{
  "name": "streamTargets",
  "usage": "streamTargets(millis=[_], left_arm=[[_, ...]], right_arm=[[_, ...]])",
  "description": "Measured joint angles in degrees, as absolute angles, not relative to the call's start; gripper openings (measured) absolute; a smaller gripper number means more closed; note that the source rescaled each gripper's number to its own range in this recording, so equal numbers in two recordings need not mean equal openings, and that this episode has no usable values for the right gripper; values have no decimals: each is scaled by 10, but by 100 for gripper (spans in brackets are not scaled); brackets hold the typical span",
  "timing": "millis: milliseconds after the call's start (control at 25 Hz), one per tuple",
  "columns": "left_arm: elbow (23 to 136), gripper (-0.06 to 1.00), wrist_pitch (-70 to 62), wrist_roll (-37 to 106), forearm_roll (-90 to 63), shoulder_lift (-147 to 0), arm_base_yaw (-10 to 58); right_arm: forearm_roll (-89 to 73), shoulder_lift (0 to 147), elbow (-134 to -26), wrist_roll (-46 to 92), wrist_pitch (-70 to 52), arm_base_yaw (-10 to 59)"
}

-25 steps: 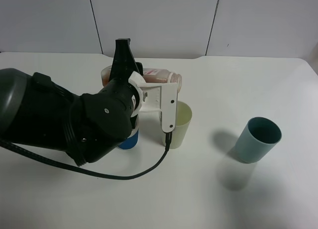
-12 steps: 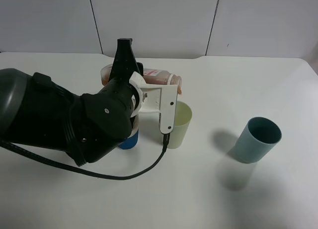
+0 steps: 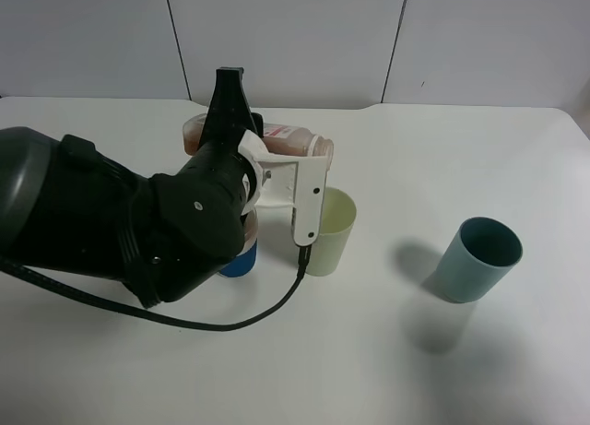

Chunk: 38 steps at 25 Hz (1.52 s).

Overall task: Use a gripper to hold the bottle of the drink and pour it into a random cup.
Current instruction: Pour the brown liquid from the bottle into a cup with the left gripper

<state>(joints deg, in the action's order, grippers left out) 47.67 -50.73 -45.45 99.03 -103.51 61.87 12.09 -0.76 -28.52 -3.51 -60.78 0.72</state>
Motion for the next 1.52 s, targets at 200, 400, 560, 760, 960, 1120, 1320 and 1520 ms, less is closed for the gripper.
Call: streamTargets(millis=[200, 400, 560, 760, 960, 1120, 1320, 1520], left_arm=[[477, 0, -515, -440, 990, -1035, 619], [477, 0, -516, -440, 990, -1035, 619], [477, 0, -523, -439, 990, -1035, 619], [477, 0, -530, -439, 990, -1035, 619], [477, 0, -531, -439, 990, -1035, 619], [477, 0, -533, -439, 990, -1035, 619], [477, 0, -537, -439, 990, -1035, 619], [477, 0, -537, -435, 990, -1035, 619]], right_arm=[[121, -8, -285, -35, -608, 7], [121, -8, -285, -35, -608, 7], [121, -8, -285, -35, -608, 7], [121, -8, -285, -35, -608, 7], [121, -8, -285, -35, -608, 7], [121, -8, -285, -35, -608, 7], [121, -8, -285, -35, -608, 7], [121, -8, -285, -35, -608, 7]])
